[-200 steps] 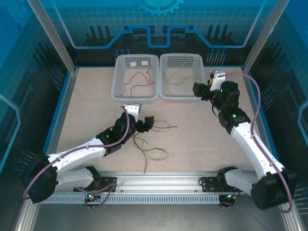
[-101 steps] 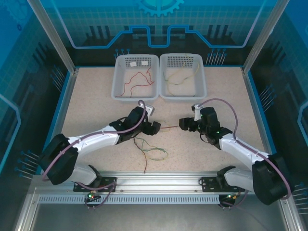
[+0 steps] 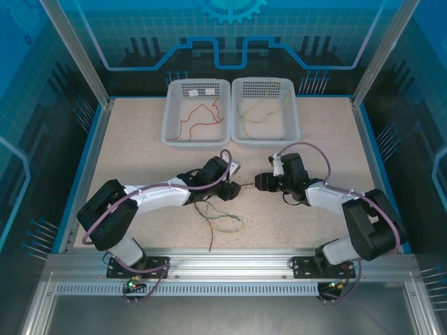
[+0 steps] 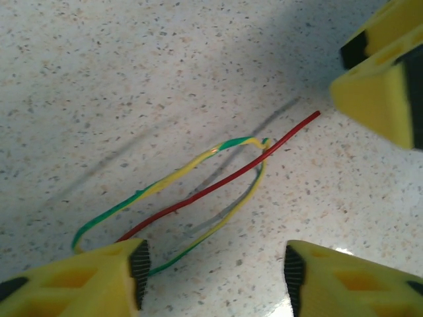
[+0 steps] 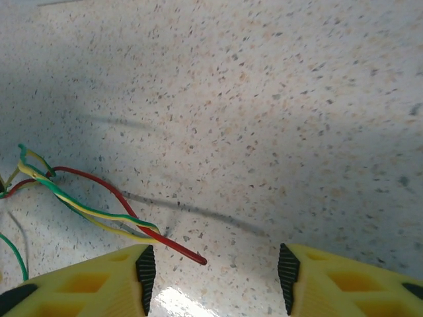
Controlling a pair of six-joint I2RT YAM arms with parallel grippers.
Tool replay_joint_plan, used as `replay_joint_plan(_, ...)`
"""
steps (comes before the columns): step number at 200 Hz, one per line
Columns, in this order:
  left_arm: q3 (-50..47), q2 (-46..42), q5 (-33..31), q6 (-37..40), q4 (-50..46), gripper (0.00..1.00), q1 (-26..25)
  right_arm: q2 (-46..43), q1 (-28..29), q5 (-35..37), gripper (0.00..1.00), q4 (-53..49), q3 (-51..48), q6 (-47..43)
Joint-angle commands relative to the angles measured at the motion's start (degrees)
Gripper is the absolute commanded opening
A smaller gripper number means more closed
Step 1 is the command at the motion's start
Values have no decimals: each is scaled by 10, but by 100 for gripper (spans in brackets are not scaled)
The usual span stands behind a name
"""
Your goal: Untangle the cables
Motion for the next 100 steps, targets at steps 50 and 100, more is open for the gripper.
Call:
replay_joint_plan(50, -17, -31, -41, -3, 39, 30, 0, 74, 4, -69, 36, 29, 34, 8)
replay_joint_plan(100, -84, -118, -94, -6, 107, 40, 0, 89, 5, -90, 24, 19, 52, 16)
